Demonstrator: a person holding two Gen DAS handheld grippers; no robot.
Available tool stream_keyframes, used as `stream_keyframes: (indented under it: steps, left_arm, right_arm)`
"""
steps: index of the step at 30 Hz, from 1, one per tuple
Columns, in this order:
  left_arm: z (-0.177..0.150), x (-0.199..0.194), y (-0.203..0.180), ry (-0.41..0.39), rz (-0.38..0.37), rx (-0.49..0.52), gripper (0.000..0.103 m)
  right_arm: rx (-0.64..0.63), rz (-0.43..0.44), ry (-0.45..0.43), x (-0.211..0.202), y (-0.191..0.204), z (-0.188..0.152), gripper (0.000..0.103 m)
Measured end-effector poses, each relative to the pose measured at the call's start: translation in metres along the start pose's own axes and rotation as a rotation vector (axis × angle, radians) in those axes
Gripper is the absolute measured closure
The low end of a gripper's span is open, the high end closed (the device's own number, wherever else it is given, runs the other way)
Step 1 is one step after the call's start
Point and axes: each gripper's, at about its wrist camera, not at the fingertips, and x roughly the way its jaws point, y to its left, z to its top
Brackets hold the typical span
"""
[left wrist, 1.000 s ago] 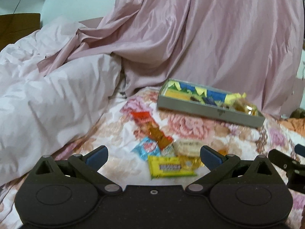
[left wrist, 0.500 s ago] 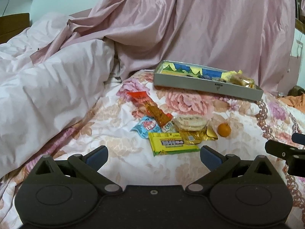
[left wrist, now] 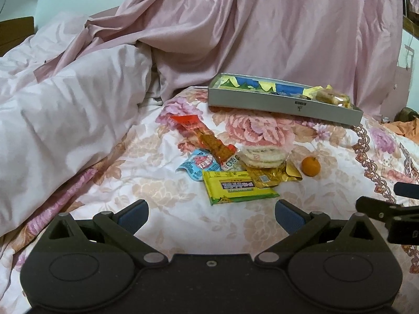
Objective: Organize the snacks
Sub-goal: 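Withdraw both tools from the tray back over the remaining snacks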
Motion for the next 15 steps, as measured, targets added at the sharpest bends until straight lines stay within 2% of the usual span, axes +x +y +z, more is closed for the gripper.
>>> stream_keyframes:
  steps: [6,15]
  left_arm:
    - [-0.001,0.009,-0.002,0.016,-0.009,0.038,0.001]
    - [0.004,0.029,-0.001,0.047,-0.057,0.042,0.001]
  right_arm:
    - [-0.012,0.014,0.036,0.013,0.001,-0.004,0.000]
    - [-0.035,0.028,0.057,0.029,0.001,-0.005,0.000]
